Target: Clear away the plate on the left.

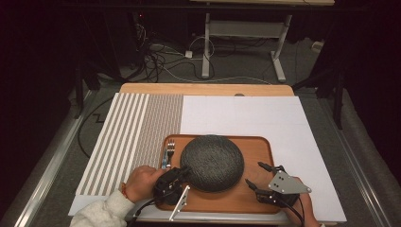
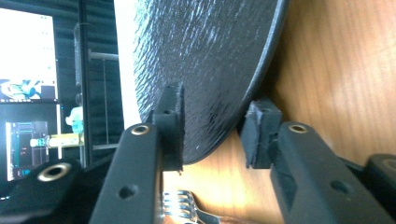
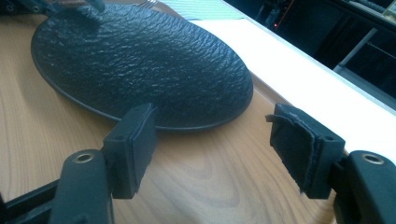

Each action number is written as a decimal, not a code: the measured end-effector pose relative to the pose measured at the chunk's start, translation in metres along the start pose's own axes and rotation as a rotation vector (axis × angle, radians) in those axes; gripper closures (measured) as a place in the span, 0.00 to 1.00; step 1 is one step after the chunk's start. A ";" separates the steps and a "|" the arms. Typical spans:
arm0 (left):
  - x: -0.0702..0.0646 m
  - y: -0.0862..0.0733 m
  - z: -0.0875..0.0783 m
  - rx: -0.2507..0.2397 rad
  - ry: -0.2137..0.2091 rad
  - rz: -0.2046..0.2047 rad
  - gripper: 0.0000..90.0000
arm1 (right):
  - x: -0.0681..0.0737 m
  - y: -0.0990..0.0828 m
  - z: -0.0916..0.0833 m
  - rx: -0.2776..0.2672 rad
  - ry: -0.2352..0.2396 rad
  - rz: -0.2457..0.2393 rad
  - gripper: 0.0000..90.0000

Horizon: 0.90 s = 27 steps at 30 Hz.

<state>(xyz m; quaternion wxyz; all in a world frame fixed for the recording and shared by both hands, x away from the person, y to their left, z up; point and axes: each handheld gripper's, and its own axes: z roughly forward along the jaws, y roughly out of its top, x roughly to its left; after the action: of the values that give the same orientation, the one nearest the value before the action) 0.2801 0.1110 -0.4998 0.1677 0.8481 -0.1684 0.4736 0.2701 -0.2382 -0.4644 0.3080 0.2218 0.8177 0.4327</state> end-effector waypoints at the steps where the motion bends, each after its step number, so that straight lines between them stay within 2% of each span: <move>1: 0.001 0.000 -0.001 0.002 -0.002 -0.002 0.67 | 0.000 0.000 0.000 -0.001 -0.002 0.001 0.36; 5: 0.002 -0.002 -0.002 -0.003 -0.012 -0.031 0.61 | 0.000 0.000 0.000 0.000 0.000 -0.001 0.36; 7: 0.005 -0.003 -0.003 -0.005 -0.021 -0.057 0.57 | 0.000 0.000 0.000 -0.003 0.000 -0.001 0.36; 8: 0.007 -0.005 -0.004 -0.005 -0.027 -0.086 0.55 | 0.000 0.000 0.000 -0.002 0.000 -0.001 0.36; 13: 0.011 -0.008 -0.007 -0.006 -0.049 -0.122 0.50 | 0.000 0.000 0.000 -0.002 0.002 0.000 0.36; 15: 0.015 -0.012 -0.010 -0.011 -0.076 -0.159 0.47 | 0.000 0.000 0.000 0.002 0.003 -0.001 0.36; 18: 0.018 -0.015 -0.013 -0.015 -0.092 -0.175 0.44 | 0.001 0.000 0.000 0.004 0.005 0.001 0.36; 19: 0.021 -0.017 -0.014 -0.023 -0.112 -0.200 0.44 | 0.001 0.000 0.000 0.004 0.005 0.002 0.36; 20: 0.021 -0.017 -0.014 -0.023 -0.112 -0.200 0.44 | 0.001 0.000 0.000 0.004 0.006 0.002 0.36; 21: 0.021 -0.019 -0.015 -0.026 -0.114 -0.218 0.43 | 0.001 0.000 0.001 0.004 0.006 0.001 0.36; 22: 0.022 -0.020 -0.015 -0.025 -0.108 -0.227 0.39 | 0.001 0.000 0.001 0.006 0.006 0.001 0.36; 24: 0.023 -0.022 -0.017 -0.031 -0.115 -0.238 0.37 | 0.001 0.000 0.001 0.004 0.007 -0.001 0.36; 27: 0.026 -0.027 -0.021 -0.063 -0.099 -0.289 0.38 | 0.001 0.000 0.001 0.006 0.007 0.002 0.36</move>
<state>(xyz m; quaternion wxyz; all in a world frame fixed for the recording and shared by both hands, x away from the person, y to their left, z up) 0.2887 0.1409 -0.4703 0.2518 0.8802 -0.0675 0.3965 0.2697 -0.2367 -0.4651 0.3042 0.2219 0.8198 0.4314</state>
